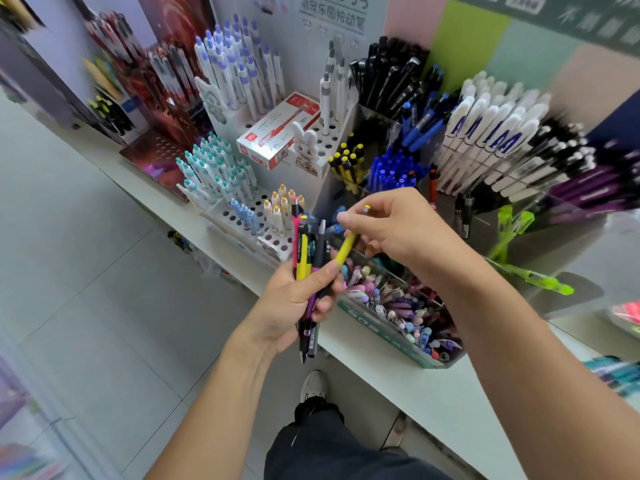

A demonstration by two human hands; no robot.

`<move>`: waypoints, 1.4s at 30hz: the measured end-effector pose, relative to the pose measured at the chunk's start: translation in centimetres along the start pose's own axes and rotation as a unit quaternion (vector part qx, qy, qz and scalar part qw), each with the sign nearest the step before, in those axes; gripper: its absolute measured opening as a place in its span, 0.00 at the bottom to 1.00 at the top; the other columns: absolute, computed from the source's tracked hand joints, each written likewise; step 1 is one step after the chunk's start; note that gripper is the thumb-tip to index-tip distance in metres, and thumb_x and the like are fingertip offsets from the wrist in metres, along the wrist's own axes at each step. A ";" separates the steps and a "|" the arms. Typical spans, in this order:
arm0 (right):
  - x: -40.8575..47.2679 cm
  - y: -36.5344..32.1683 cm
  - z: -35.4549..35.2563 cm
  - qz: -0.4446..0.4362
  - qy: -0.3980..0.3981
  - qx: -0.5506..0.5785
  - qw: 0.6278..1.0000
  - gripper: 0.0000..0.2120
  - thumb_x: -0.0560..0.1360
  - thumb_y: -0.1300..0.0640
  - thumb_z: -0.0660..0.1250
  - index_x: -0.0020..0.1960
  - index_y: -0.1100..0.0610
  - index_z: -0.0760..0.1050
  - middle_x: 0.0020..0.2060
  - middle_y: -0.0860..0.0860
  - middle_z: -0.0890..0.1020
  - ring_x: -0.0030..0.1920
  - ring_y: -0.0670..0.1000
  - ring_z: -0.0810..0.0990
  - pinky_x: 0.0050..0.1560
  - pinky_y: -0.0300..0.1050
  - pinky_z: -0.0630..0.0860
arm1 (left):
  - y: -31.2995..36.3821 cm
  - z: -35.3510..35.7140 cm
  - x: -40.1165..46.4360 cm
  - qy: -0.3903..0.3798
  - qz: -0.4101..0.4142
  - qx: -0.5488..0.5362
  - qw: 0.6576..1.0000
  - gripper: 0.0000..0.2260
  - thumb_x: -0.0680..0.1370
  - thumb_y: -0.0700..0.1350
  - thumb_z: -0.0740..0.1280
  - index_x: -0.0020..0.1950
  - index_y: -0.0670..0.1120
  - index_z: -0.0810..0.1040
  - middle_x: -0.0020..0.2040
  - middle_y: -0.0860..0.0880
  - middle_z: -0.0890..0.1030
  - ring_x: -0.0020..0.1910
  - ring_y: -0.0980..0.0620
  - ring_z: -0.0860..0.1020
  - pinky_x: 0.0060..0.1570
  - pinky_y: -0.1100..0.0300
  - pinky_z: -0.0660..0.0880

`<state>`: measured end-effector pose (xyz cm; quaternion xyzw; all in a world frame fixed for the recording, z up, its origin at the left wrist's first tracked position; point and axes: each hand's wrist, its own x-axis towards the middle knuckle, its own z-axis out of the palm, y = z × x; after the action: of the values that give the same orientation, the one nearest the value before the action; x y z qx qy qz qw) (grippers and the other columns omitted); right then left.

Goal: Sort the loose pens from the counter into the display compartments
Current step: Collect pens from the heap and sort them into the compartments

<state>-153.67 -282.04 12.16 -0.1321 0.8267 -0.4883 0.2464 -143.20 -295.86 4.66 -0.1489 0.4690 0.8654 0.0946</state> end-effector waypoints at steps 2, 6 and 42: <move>-0.7 0.7 -0.8 -0.001 0.039 0.084 0.996 0.10 0.81 0.56 0.68 0.44 0.60 0.81 0.38 0.58 0.86 0.30 0.48 0.76 0.32 0.40 0.73 | 0.0 1.3 0.3 0.006 -0.019 0.017 1.000 0.08 0.76 0.47 0.69 0.49 0.43 0.76 0.36 0.45 0.78 0.24 0.54 0.71 0.22 0.65 0.65; -2.2 0.7 -4.0 -0.102 0.137 -0.043 0.984 0.09 0.82 0.55 0.66 0.47 0.56 0.81 0.33 0.51 0.84 0.28 0.43 0.77 0.33 0.40 0.74 | -0.5 2.9 1.3 0.043 -0.013 0.180 0.983 0.07 0.81 0.47 0.68 0.46 0.47 0.73 0.30 0.53 0.76 0.25 0.53 0.67 0.25 0.61 0.64; 4.5 -5.3 -5.5 -0.265 0.238 -0.335 0.872 0.04 0.79 0.60 0.69 0.49 0.60 0.81 0.45 0.54 0.84 0.43 0.54 0.81 0.49 0.53 0.79 | 3.8 0.0 5.1 0.172 0.136 0.141 0.965 0.07 0.80 0.42 0.70 0.57 0.44 0.78 0.29 0.51 0.68 0.23 0.55 0.63 0.21 0.64 0.62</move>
<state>-160.50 -282.59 17.78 -0.3006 0.9083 -0.2456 -0.1557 -149.20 -297.81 5.91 -0.2153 0.6111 0.7568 -0.0861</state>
